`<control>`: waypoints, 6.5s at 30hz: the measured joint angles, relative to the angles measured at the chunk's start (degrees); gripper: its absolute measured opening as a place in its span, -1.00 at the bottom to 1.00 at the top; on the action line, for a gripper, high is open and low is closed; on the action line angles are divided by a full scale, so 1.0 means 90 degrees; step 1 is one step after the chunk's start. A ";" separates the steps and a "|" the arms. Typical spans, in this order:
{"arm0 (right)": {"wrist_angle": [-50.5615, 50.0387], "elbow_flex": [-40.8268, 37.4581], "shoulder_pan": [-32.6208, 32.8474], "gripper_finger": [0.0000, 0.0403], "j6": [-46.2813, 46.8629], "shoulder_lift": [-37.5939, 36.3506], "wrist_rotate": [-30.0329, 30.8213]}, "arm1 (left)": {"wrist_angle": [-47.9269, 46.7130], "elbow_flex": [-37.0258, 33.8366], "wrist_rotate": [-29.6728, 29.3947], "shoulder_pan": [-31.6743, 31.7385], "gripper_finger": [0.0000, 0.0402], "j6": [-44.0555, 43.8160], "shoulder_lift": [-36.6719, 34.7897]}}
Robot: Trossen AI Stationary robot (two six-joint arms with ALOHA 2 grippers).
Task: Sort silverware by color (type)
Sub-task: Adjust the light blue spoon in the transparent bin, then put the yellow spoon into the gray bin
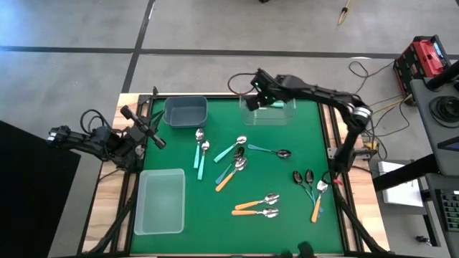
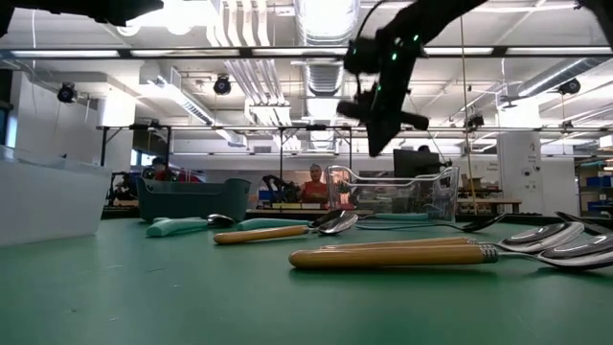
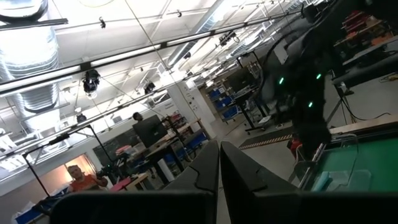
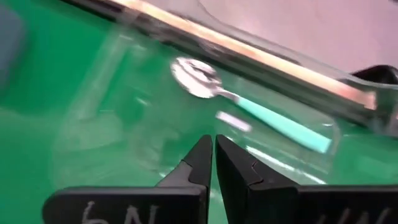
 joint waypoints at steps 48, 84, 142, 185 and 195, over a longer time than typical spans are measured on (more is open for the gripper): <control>-0.0826 0.0473 -0.0995 -0.94 -0.0328 0.1829 0.0022 | -0.0023 0.0000 -0.0006 0.0000 -1.00 0.0068 0.0001; 0.0149 -0.0047 -0.0858 -0.94 -0.0420 0.1441 -0.0246 | 0.0183 0.0000 0.0077 0.0000 -1.00 -0.0040 -0.0001; 0.6960 -0.5834 0.2900 -0.94 -0.4286 -0.5146 -0.0175 | -0.5523 0.4388 0.1481 -0.0002 -1.00 -0.8191 0.6814; 0.6507 -0.5842 0.2900 -0.94 -0.3895 -0.5136 -0.0208 | -0.5970 0.6150 0.2670 -0.0419 -0.02 -0.9517 1.0473; 0.6510 -0.5843 0.2900 -0.94 -0.3897 -0.5136 -0.0208 | -0.5748 0.6120 0.2673 -0.0420 -0.11 -0.9513 1.0515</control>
